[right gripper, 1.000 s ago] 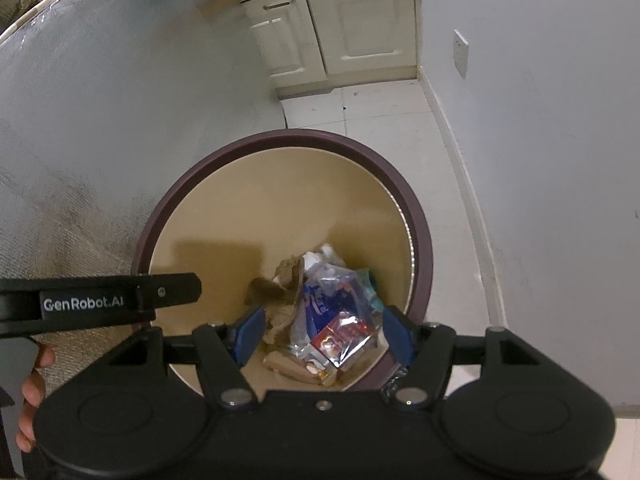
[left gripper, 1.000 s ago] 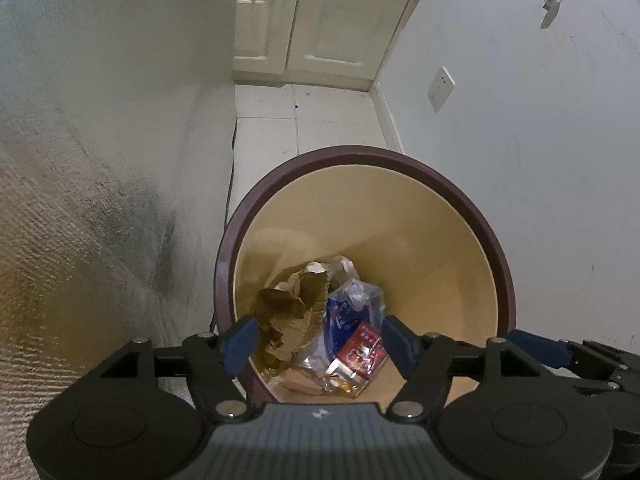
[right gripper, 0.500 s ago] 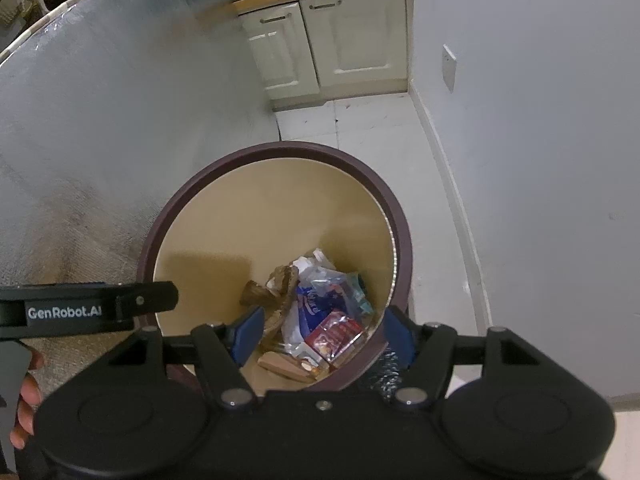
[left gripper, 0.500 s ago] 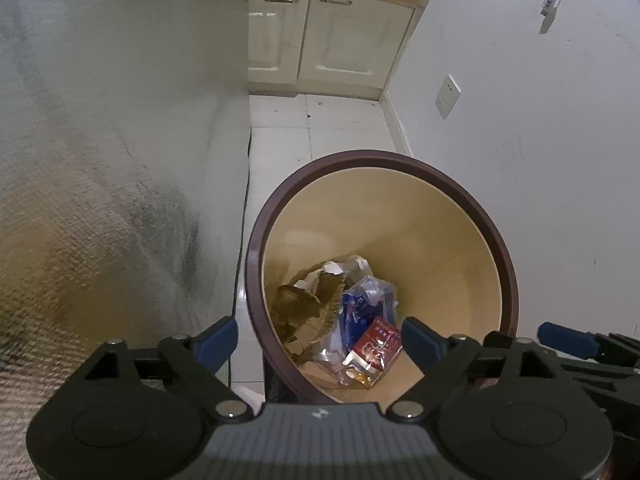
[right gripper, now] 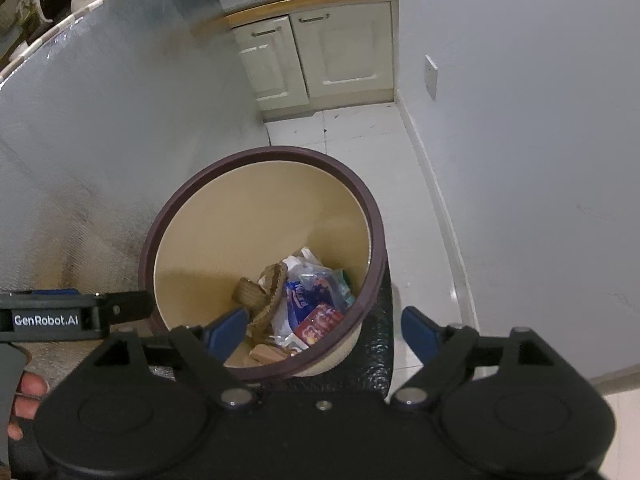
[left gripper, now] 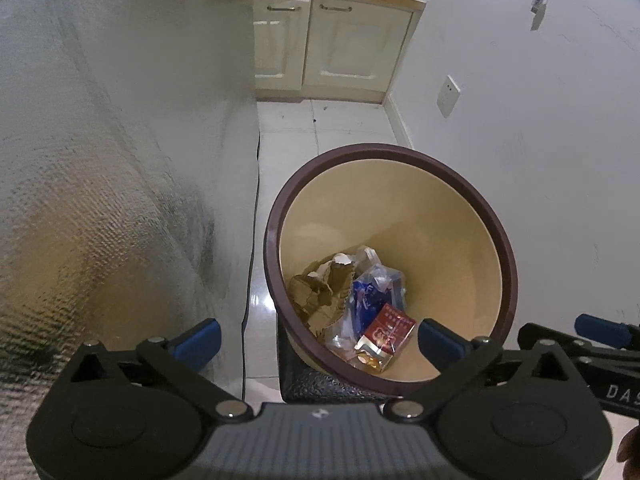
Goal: Collect trash
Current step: 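Move both open grippers back from the wastebasket toward the table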
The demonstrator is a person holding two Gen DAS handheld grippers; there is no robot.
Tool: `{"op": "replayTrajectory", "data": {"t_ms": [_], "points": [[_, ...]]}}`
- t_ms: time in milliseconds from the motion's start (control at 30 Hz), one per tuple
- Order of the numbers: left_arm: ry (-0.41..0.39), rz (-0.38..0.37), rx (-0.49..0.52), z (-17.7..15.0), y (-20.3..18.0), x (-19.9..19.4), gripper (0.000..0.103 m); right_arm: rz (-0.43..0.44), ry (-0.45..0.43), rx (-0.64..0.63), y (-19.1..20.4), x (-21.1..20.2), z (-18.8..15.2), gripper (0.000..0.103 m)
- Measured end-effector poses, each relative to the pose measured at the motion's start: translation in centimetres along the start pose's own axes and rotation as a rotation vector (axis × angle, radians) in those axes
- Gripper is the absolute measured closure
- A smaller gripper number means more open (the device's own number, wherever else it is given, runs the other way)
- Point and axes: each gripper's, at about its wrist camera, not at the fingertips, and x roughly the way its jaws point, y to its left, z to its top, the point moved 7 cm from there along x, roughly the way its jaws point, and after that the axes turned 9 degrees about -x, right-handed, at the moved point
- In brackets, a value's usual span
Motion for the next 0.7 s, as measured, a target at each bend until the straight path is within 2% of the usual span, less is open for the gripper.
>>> {"op": "replayTrajectory", "data": {"t_ms": [33, 167, 200, 367, 533, 700], "points": [[-0.003, 0.001, 0.006, -0.1, 0.0, -0.2, 0.000, -0.005, -0.004, -0.001, -0.1, -0.2, -0.1, 0.010], [-0.007, 0.020, 0.029, -0.7, -0.1, -0.8, 0.000, -0.032, -0.028, -0.006, -0.4, -1.4, -0.5, 0.005], [-0.009, 0.023, 0.035, -0.8, -0.1, -1.0, 0.000, -0.036, -0.032, -0.004, -0.4, -1.6, -0.6, 0.000], [-0.028, 0.025, 0.043, -1.4, 0.0, -2.2, 0.000, -0.059, -0.052, -0.004, -0.7, -2.9, -1.0, 0.000], [-0.057, 0.003, 0.053, -1.9, -0.2, -4.0, 0.000, -0.038, -0.087, 0.000, -0.6, -4.3, -1.3, 0.000], [-0.097, -0.023, 0.073, -2.3, -0.9, -6.3, 0.000, -0.073, -0.127, -0.012, -1.0, -6.4, -1.6, 0.000]]}}
